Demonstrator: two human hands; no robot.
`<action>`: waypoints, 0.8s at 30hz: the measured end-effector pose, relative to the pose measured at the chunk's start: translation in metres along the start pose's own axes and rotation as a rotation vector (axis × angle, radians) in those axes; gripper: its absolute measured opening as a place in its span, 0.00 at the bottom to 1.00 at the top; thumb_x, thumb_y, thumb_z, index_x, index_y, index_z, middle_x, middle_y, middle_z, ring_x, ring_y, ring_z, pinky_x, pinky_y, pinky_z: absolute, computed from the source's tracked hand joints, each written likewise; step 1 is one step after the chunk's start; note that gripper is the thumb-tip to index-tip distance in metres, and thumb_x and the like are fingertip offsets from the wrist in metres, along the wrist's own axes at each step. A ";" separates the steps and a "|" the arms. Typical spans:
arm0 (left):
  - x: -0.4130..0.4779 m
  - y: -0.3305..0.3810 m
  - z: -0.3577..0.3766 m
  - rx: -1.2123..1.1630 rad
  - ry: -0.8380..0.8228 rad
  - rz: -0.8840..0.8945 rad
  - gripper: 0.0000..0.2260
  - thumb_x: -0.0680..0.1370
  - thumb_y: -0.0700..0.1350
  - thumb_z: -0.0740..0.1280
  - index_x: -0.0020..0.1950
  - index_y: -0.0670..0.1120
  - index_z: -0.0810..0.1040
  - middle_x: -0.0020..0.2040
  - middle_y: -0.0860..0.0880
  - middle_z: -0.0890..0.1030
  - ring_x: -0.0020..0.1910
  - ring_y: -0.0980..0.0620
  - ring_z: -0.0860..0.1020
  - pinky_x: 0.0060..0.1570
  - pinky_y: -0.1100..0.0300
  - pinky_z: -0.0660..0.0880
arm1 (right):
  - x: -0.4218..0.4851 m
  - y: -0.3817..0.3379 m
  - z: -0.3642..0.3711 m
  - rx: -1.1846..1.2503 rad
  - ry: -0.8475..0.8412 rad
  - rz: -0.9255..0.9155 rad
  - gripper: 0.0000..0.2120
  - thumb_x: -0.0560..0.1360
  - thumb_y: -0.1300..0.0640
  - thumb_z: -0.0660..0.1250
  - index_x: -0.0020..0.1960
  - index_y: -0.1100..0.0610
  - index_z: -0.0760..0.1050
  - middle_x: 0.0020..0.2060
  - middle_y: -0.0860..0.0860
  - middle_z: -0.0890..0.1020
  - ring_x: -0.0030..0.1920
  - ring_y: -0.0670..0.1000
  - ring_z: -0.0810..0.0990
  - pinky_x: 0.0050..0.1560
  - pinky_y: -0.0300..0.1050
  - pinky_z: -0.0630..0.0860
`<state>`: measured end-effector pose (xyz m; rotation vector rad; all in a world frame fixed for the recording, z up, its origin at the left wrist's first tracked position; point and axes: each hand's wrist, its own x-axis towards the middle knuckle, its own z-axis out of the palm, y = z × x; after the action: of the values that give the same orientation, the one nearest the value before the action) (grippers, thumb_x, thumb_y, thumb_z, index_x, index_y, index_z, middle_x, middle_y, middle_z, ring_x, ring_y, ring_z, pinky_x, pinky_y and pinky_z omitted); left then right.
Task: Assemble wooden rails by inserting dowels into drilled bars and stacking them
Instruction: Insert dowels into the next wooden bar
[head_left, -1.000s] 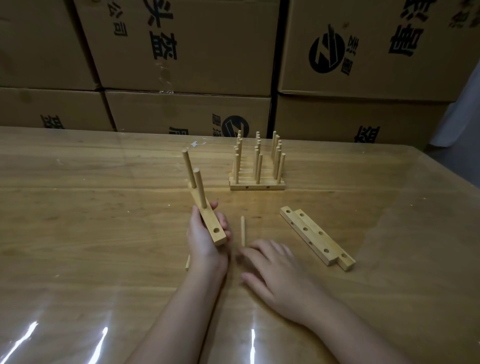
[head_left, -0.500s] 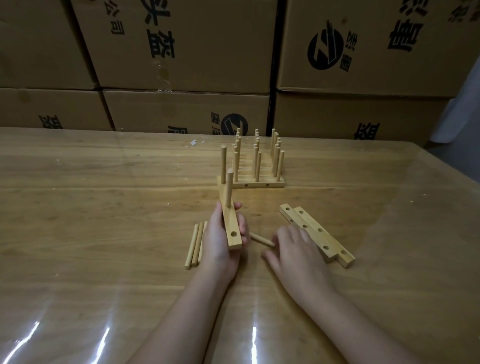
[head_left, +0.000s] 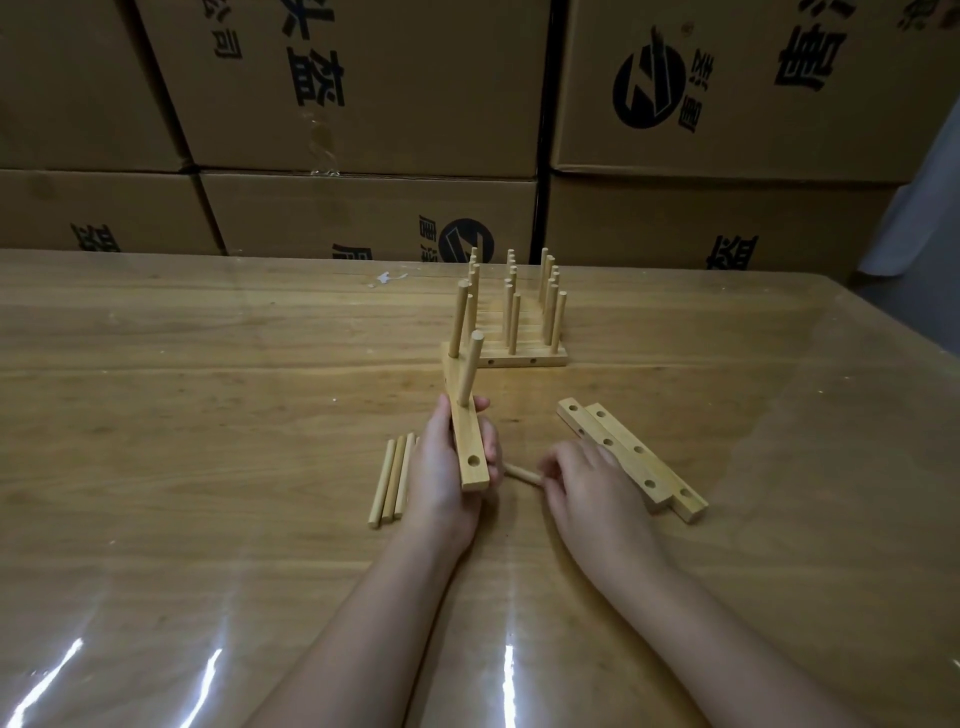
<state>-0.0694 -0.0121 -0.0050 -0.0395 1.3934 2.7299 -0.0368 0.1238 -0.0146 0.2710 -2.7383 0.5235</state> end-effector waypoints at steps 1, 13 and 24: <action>0.000 0.000 0.000 0.003 0.002 0.002 0.18 0.83 0.54 0.51 0.47 0.44 0.74 0.24 0.49 0.69 0.20 0.55 0.66 0.19 0.65 0.63 | -0.001 0.000 0.001 -0.004 0.003 0.006 0.13 0.78 0.54 0.60 0.62 0.51 0.71 0.54 0.47 0.75 0.58 0.47 0.71 0.56 0.40 0.70; 0.002 -0.002 -0.001 -0.001 0.023 0.011 0.19 0.83 0.54 0.51 0.47 0.44 0.75 0.24 0.50 0.69 0.20 0.55 0.66 0.19 0.64 0.63 | 0.002 0.008 0.002 0.263 0.024 0.155 0.03 0.79 0.56 0.58 0.49 0.49 0.68 0.41 0.43 0.77 0.41 0.43 0.75 0.42 0.38 0.71; 0.005 -0.001 -0.003 -0.023 0.151 0.091 0.18 0.82 0.55 0.53 0.46 0.45 0.76 0.23 0.50 0.68 0.20 0.54 0.65 0.18 0.64 0.61 | -0.003 -0.007 -0.016 0.702 0.082 0.007 0.08 0.77 0.58 0.63 0.49 0.47 0.77 0.39 0.44 0.77 0.39 0.43 0.74 0.37 0.34 0.70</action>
<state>-0.0748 -0.0139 -0.0081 -0.1919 1.4340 2.8711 -0.0271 0.1240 0.0007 0.3899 -2.3770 1.4498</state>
